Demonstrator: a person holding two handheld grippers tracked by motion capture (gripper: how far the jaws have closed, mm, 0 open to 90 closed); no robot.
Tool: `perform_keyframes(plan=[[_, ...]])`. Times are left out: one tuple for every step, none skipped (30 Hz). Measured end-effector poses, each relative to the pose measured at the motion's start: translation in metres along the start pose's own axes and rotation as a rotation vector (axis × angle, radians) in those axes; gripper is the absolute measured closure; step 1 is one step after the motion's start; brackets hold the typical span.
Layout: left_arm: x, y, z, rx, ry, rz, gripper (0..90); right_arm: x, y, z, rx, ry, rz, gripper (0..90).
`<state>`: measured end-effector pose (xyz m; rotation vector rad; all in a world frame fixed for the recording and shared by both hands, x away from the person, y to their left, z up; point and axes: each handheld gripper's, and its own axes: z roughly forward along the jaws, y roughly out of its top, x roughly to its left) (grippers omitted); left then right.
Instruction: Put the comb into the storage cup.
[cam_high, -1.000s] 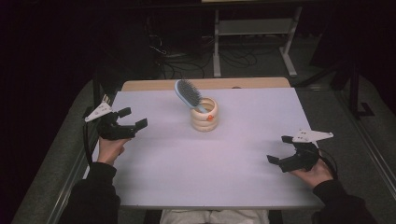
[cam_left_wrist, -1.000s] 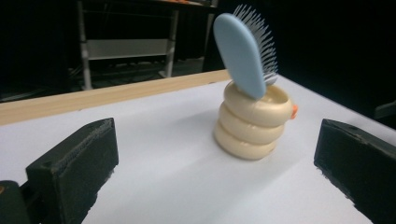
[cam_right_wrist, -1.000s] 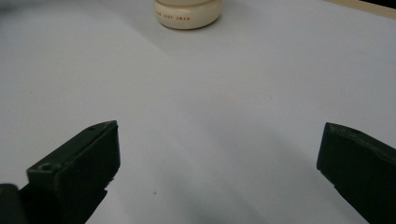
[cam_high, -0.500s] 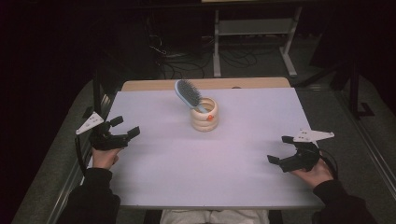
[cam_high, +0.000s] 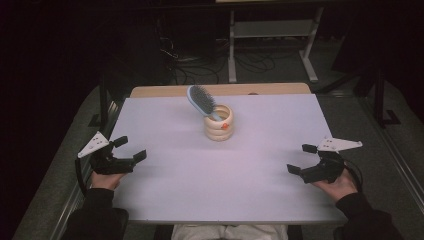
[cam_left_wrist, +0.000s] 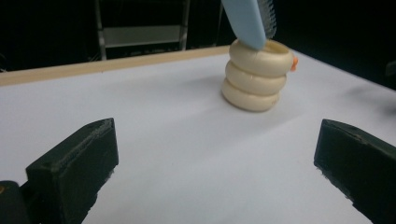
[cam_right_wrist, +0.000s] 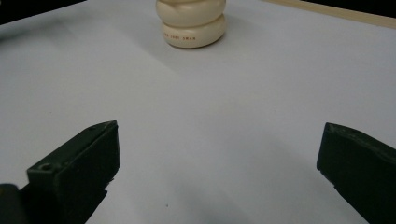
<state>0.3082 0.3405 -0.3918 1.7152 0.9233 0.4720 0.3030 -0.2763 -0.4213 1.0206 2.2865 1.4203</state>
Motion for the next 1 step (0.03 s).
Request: perform_keyframes(plan=[[0.0006,-0.0005,-0.0001,0.007,-0.001,-0.002,0.0,-0.0002,0.0,0.0002,0.0,-0.002,0.001,0.0]])
